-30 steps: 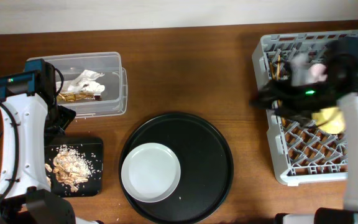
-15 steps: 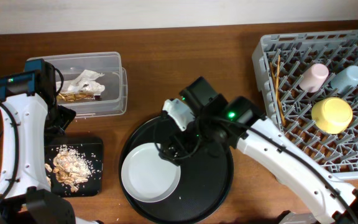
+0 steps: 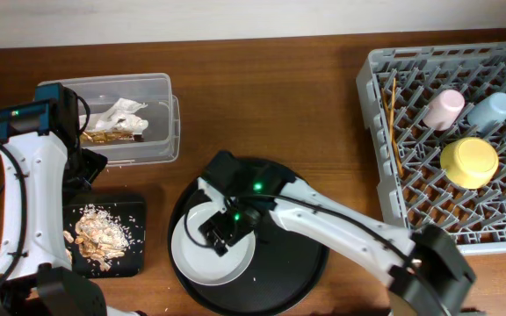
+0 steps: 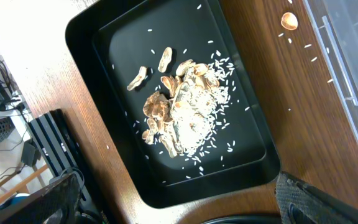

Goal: Sort waste into correct bins and load items into the dishwasher rack
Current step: 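Reach the right gripper to the white plate and grasp its rim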

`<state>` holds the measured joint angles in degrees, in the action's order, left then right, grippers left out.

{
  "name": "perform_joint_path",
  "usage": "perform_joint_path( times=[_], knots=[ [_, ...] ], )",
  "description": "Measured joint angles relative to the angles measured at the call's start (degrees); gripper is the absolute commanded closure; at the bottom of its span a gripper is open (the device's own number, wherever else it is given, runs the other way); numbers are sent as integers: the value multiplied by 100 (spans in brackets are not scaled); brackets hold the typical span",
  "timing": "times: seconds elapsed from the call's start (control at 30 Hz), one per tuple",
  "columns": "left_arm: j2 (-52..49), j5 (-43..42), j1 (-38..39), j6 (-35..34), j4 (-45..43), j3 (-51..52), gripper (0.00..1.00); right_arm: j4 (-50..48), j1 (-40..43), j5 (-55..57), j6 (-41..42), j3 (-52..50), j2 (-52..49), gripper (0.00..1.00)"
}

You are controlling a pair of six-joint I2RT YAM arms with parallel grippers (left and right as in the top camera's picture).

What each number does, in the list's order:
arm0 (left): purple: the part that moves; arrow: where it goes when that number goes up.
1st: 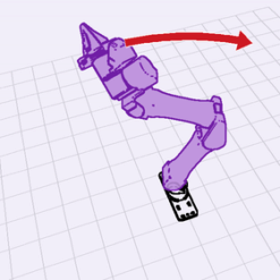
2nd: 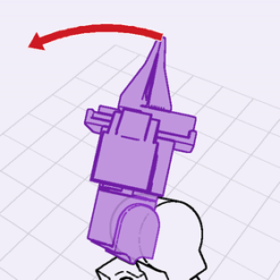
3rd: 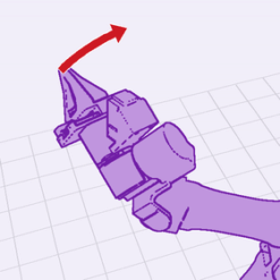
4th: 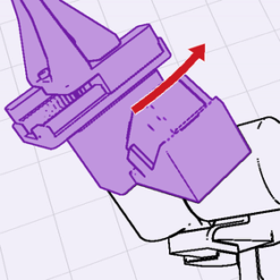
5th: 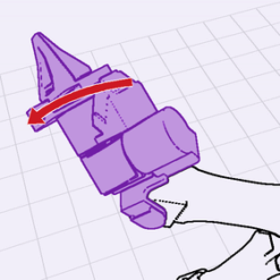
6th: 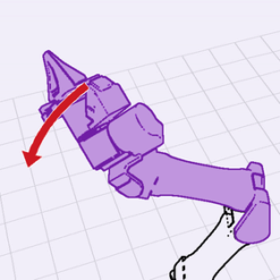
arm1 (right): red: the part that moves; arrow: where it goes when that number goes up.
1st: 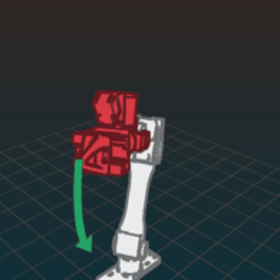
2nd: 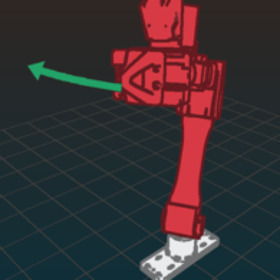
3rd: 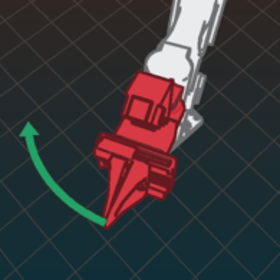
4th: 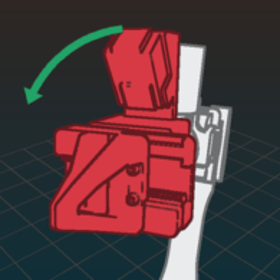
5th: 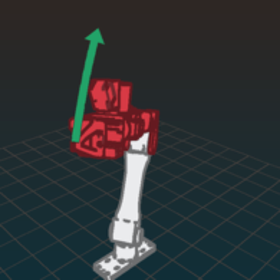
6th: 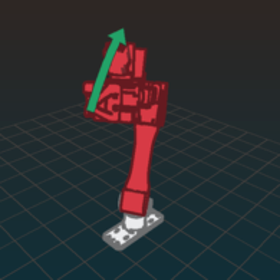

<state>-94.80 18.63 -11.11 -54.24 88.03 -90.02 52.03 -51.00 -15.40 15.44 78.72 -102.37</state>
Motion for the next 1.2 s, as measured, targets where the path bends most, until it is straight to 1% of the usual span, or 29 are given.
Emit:
perform_joint_path(
  times=[0.07,0.13,0.23,0.4,0.5,0.53,0.6,0.63,0.73,0.8,0.9,1.0,1.03,1.17,1.2],
  knots=[
    [0,0,0,2,0,0,1,42,20,452,708,-13,-258,11],
    [0,0,0,0,0,0,1,39,22,667,1054,-15,-376,11],
    [0,0,0,0,0,0,1,37,22,835,1287,-15,-461,11],
    [0,0,0,0,0,0,1,37,22,1115,1451,-15,-623,12],
    [0,0,0,2,0,0,1,37,24,1246,1458,-20,-756,19],
    [0,0,0,0,0,0,1,33,22,1283,1475,-22,-807,20],
    [0,0,0,0,0,0,1,17,22,1316,1517,-31,-898,25],
    [0,0,0,2,0,0,1,17,22,1325,1556,-39,-938,25],
    [0,0,0,2,0,0,0,17,22,1298,1615,-72,-1058,31],
    [0,0,0,2,0,0,1,9,22,1283,1628,-92,-1117,32],
    [0,0,0,2,-2,0,1,-4,22,1268,1672,-153,-1172,39],
    [0,0,0,2,0,0,1,-9,22,1255,1738,-186,-1182,42],
    [0,0,0,2,-2,0,1,-22,22,1255,1751,-192,-1182,45],
    [0,0,0,2,0,0,1,-42,22,1257,1779,-275,-1182,66],
    [0,0,0,2,0,0,1,-33,22,1255,1773,-291,-1182,69]
  ],
)
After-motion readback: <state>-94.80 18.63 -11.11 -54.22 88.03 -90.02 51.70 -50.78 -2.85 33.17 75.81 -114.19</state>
